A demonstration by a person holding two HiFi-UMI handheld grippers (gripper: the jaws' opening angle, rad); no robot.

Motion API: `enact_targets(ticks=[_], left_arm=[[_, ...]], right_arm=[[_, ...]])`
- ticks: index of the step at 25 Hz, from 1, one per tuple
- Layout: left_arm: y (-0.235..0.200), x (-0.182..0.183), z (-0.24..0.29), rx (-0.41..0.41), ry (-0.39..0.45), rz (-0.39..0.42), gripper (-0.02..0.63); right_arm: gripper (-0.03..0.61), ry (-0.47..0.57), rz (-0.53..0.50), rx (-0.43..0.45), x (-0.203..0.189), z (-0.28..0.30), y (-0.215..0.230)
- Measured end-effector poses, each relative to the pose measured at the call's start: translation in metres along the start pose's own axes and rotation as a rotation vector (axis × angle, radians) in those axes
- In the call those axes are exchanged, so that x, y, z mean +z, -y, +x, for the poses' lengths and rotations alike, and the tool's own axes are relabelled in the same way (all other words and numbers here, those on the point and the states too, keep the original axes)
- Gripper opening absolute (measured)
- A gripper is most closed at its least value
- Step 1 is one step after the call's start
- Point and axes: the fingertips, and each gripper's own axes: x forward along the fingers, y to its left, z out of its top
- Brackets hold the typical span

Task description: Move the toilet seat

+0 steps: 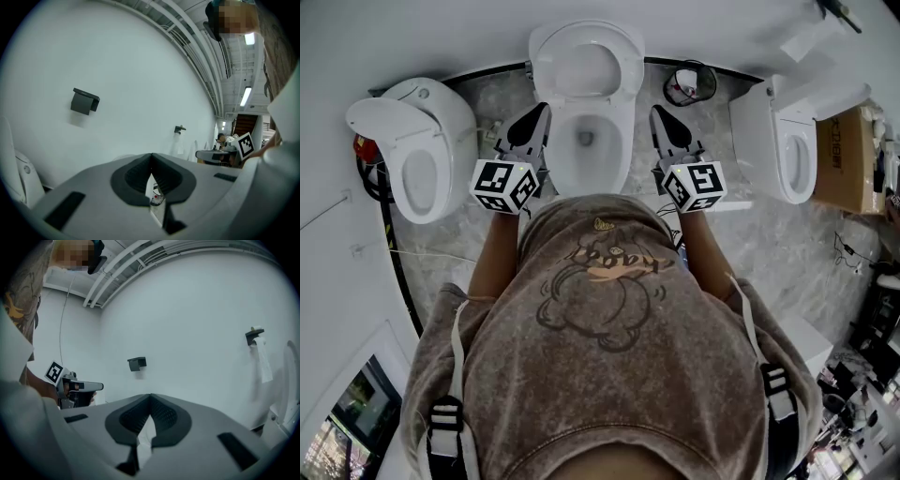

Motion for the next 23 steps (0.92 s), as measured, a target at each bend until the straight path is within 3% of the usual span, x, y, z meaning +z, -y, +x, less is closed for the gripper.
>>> enact_targets(ticks=[23], left_arm=[[-0.011, 0.003, -0.001, 0.017, 0.001, -0.033, 0.009]], right_arm=[[-0.002, -0.012, 0.017, -0.01, -0.003, 0.004, 0.001]])
